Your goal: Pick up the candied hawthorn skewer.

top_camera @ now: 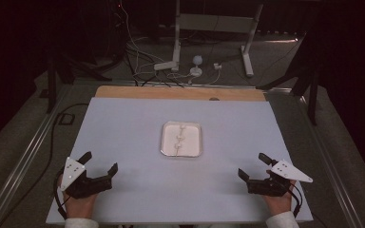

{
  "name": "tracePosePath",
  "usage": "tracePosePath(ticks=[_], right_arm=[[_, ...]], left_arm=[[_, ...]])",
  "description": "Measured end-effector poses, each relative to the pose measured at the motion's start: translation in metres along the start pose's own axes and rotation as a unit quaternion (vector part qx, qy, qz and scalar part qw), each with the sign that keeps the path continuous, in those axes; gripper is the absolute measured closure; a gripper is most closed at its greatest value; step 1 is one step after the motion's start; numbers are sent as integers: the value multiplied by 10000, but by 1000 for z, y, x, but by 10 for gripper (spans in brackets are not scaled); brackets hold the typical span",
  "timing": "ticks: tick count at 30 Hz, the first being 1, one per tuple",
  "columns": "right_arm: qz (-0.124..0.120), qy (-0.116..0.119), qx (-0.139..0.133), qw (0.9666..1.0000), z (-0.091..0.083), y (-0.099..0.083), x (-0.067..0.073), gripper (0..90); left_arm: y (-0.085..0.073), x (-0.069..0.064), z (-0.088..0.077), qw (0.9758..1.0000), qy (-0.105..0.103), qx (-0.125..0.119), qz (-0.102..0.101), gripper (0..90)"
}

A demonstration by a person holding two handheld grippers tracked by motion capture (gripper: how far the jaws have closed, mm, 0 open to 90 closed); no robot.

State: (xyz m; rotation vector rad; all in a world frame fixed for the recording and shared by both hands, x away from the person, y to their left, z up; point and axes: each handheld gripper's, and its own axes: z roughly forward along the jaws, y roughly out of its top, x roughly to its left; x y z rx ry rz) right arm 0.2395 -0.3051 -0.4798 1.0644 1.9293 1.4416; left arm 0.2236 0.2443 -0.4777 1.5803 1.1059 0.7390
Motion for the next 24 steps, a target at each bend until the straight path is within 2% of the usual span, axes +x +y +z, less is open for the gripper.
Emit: tracePosePath(ticks=[12,16,21,24], right_arm=[[71,-33,41,10000,2,-2,-2,0],[69,-39,70,9999,2,-3,-2,0],[70,-53,87,9999,3,-3,-1,0],[66,-78,114,9999,3,-3,-1,0]], left_arm=[[1,-2,0,10000,27,71,-35,5],[5,-5,1,9997,4,214,102,5],[15,-8,6,9996,-128,251,79,5],[22,-11,11,9992,-301,253,1,4]])
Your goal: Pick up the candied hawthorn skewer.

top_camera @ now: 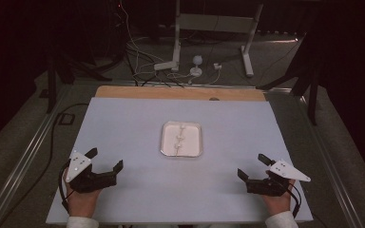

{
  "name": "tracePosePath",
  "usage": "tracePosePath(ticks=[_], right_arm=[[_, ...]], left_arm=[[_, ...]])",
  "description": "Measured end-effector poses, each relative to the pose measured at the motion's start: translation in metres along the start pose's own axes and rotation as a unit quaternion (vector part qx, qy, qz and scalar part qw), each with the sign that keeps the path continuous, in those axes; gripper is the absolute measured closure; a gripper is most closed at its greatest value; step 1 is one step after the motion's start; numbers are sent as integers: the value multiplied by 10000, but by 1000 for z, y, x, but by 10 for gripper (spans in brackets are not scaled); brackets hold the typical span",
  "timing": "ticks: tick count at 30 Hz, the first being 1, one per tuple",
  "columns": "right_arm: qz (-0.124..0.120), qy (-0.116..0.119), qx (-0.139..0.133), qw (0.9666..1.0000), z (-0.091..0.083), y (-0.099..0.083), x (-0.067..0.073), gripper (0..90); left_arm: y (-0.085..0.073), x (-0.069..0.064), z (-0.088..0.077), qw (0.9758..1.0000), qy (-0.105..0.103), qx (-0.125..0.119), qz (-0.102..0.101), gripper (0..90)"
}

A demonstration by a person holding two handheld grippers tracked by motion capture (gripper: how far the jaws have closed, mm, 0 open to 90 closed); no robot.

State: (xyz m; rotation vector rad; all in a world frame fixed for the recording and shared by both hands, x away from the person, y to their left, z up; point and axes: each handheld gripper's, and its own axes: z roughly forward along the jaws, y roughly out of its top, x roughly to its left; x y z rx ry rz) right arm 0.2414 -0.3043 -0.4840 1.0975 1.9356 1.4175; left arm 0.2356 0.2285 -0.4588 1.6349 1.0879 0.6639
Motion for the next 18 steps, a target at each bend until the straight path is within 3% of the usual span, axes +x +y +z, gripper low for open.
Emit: tracePosePath(ticks=[4,10,18], right_arm=[[3,-4,5,10000,0,0,-1,0],[43,-32,3,10000,0,-1,-2,0],[30,-46,42,10000,1,-1,-3,0]], left_arm=[[10,-6,8,9998,-185,24,5,4],[19,-15,27,9994,-269,176,90,4],[28,-30,52,9984,-440,352,23,4]])
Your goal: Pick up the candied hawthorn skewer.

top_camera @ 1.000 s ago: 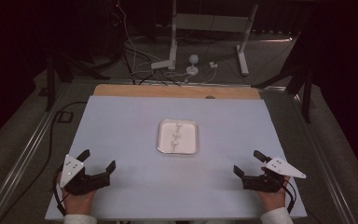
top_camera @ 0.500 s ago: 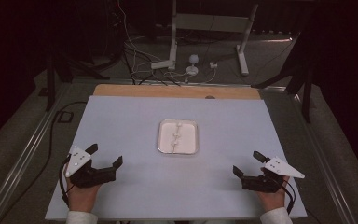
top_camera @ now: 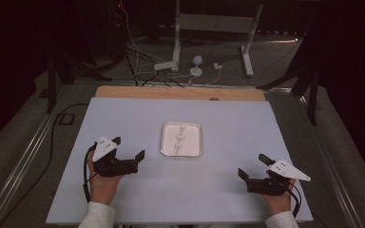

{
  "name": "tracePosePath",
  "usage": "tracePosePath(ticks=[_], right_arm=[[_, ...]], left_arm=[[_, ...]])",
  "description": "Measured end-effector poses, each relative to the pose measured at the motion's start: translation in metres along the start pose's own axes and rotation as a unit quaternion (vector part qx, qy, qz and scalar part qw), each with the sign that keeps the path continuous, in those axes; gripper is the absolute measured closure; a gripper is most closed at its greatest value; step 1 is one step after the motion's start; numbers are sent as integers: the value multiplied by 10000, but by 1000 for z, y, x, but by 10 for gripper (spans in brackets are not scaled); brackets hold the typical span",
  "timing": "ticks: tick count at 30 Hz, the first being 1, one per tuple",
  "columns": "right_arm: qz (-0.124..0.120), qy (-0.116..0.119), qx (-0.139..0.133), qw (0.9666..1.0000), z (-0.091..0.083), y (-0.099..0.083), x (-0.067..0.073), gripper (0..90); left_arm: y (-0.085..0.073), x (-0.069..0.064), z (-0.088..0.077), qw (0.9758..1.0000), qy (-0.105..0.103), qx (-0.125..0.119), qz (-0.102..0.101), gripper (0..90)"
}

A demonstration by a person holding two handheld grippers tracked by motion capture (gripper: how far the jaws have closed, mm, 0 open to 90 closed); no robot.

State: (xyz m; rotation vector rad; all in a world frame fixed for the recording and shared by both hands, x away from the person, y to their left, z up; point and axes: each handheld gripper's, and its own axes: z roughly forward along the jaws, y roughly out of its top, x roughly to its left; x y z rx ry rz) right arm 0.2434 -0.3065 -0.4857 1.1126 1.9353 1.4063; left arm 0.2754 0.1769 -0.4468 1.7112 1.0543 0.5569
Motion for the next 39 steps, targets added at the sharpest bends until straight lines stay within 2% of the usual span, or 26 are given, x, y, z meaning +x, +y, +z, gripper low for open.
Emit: tracePosePath(ticks=[5,9,16,23,34,39], right_arm=[[13,-14,1,10000,0,0,-1,0],[35,-21,13,10000,0,0,-2,0],[51,-40,14,10000,0,0,-2,0],[51,-46,19,10000,0,0,-3,0],[57,-74,58,9999,1,-1,-3,0],[55,-73,60,9999,1,-1,-3,0]], left_arm=[[5,-5,14,10000,-34,81,-33,4],[7,-10,27,9998,-25,202,86,5],[10,-19,50,9995,-56,304,106,5],[14,-25,71,9993,-83,351,0,5],[7,-39,109,9970,-81,766,126,5],[4,-43,123,9954,-56,950,88,5]])
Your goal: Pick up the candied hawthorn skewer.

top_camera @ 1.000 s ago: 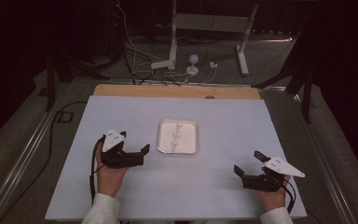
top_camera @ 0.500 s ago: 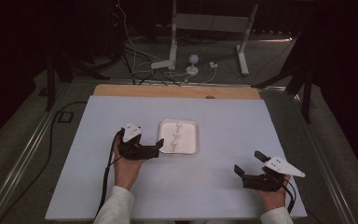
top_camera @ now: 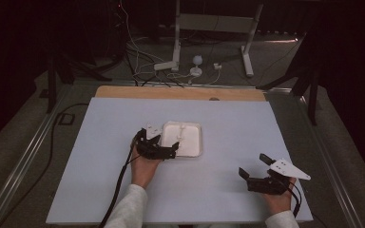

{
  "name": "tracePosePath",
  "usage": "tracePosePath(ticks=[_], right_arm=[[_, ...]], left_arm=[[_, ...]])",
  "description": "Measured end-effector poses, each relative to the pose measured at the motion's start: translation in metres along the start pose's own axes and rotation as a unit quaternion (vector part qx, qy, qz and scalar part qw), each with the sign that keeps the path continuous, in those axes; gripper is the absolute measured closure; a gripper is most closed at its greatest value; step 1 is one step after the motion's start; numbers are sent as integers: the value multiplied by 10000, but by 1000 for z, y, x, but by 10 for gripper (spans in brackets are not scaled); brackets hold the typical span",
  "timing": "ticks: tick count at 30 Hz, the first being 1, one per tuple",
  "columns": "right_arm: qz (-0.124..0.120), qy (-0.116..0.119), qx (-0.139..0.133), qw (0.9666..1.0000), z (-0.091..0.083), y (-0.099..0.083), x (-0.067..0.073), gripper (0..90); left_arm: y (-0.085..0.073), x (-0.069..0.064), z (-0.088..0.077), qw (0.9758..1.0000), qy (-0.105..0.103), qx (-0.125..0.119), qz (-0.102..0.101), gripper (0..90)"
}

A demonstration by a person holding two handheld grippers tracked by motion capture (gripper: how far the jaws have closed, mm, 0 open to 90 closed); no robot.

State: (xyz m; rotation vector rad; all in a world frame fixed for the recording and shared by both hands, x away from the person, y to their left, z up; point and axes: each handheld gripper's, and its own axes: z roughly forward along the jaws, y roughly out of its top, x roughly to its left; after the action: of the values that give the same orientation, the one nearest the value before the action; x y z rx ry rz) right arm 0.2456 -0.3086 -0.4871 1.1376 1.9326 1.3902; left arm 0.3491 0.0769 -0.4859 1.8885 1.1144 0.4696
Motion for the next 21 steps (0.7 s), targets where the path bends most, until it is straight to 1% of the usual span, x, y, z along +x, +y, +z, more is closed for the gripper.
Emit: tracePosePath(ticks=[2,6,8,9,11,12,13,14,15,16,17,18,19,21], right_arm=[[3,2,4,10000,0,0,0,0],[1,6,5,10000,0,0,0,0],[0,5,10,10000,0,0,0,0],[0,5,10,10000,0,0,0,0],[3,8,5,10000,0,0,0,0],[6,7,5,10000,0,0,0,0],[2,8,4,10000,0,0,-1,0],[9,8,8,10000,0,0,-1,0],[13,11,8,10000,0,0,-1,0],[13,11,8,10000,0,0,-1,0],[15,13,7,10000,0,0,-1,0],[2,10,4,10000,0,0,-1,0],[2,12,4,10000,0,0,-1,0],[11,10,5,10000,0,0,-1,0]], left_arm=[[0,-2,5,9999,-41,80,-66,5],[-2,-7,13,9994,-122,318,-108,39],[-3,-10,18,9989,-90,455,-86,38],[-3,-10,19,9986,-91,501,-114,38],[-4,-12,25,9976,42,666,-186,34],[-5,-12,27,9970,-5,752,-175,36],[-6,-12,29,9963,50,842,-178,46],[-7,-12,31,9952,119,956,-175,66],[-7,-12,31,9949,137,981,-185,185],[-7,-11,32,9944,74,1034,-215,185],[-7,-11,33,9935,5,1109,-259,237],[-7,-10,33,9925,-13,1202,-231,292],[-8,-10,34,9920,-38,1242,-211,352],[-9,-10,35,9901,-131,1392,-151,430]])
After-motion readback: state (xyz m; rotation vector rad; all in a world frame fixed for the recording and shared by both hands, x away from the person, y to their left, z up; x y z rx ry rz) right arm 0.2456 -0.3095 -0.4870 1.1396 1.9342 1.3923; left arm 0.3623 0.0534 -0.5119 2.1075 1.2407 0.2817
